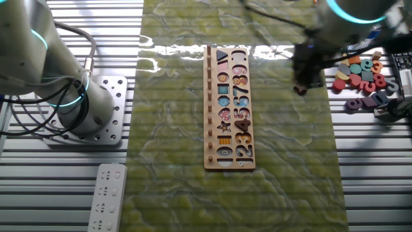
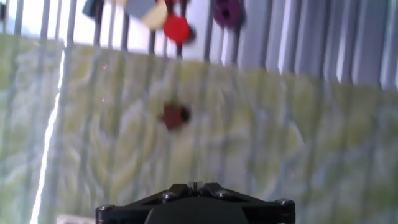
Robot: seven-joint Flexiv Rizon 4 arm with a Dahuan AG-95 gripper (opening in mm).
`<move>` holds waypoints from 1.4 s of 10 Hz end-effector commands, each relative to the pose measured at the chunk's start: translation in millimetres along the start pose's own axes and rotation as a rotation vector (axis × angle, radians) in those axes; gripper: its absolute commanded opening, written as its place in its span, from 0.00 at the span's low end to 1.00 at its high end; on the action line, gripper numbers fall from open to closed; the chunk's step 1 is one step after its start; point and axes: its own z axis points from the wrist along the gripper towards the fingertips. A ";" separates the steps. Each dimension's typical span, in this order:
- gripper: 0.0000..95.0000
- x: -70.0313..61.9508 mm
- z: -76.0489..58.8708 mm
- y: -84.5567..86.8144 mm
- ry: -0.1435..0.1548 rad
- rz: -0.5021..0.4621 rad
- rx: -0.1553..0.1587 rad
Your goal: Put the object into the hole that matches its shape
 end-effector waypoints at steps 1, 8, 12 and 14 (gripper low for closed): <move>0.00 -13.2 14.8 8.0 0.001 -0.005 0.002; 0.00 -29.1 61.0 18.6 0.019 0.011 -0.001; 0.00 -29.1 61.0 18.6 0.062 -0.015 -0.034; 0.00 -29.1 61.0 18.6 0.079 -0.017 -0.026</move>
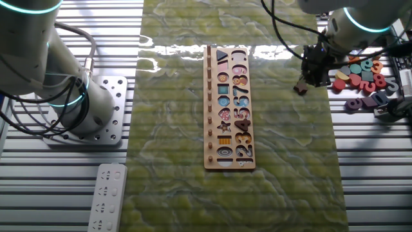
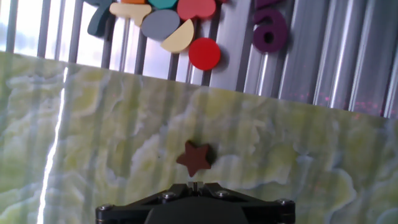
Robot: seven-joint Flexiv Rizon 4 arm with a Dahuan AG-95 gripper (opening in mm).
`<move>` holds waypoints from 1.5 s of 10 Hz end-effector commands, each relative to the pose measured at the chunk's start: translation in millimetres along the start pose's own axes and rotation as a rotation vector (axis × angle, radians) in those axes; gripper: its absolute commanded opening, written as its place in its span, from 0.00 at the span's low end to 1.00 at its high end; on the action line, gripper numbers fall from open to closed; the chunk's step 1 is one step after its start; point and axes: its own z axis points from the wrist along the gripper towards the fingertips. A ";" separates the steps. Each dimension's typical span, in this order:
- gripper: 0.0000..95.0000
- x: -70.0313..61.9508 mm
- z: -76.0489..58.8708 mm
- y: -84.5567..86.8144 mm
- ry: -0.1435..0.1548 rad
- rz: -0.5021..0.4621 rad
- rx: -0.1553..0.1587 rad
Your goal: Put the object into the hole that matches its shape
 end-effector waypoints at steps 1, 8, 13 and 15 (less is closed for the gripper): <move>0.00 1.6 0.3 -0.5 0.008 0.009 0.009; 0.40 -2.5 8.6 1.4 -0.013 0.032 0.014; 0.40 -17.2 34.6 4.9 -0.022 0.062 0.026; 0.40 -17.6 39.6 4.0 -0.032 0.082 0.027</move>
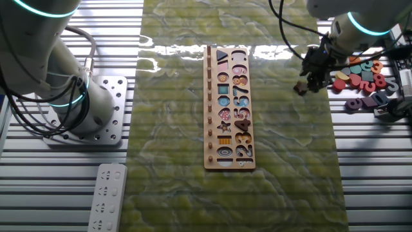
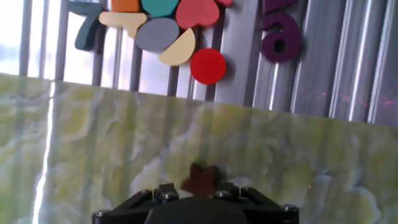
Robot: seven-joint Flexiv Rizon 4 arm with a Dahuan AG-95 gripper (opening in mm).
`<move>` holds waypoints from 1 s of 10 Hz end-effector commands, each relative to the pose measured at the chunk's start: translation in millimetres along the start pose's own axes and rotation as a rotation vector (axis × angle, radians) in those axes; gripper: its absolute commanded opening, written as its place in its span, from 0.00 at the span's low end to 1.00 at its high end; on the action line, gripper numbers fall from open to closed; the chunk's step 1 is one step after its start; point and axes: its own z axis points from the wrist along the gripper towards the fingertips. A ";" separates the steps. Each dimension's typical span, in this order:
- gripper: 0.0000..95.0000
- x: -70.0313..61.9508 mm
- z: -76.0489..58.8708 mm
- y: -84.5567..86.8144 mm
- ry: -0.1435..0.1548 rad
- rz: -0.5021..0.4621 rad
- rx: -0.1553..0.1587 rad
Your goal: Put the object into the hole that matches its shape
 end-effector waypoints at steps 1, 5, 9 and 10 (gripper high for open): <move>0.40 0.4 3.5 -1.0 -0.009 0.021 -0.001; 0.60 0.4 12.1 -1.3 -0.012 0.039 -0.001; 0.40 0.7 17.5 -2.2 -0.014 0.039 0.002; 0.40 0.7 17.9 -2.2 -0.015 0.039 0.002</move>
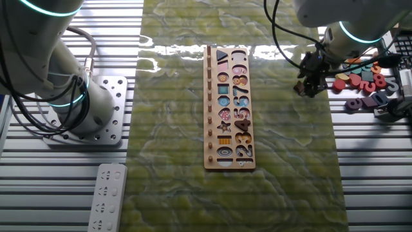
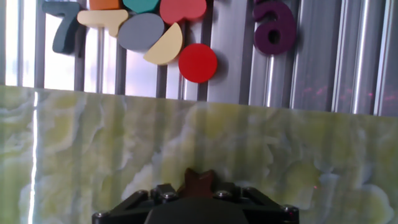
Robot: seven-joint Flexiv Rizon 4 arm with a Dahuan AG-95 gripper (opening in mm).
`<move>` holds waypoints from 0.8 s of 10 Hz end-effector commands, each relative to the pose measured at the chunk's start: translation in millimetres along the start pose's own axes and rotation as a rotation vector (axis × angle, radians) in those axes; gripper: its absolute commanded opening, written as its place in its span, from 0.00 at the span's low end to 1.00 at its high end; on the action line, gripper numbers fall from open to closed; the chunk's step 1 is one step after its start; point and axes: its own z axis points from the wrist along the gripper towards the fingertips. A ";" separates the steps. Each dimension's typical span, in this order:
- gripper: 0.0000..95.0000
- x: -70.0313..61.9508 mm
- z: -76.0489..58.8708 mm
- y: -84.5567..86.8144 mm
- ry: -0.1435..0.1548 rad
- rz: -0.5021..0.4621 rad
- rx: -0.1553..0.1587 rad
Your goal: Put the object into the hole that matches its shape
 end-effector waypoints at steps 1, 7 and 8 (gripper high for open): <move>0.40 0.1 0.7 -0.2 -0.007 -0.002 0.000; 0.40 0.2 2.6 -0.2 -0.013 0.003 0.003; 0.20 0.2 3.4 -0.3 -0.016 0.003 0.004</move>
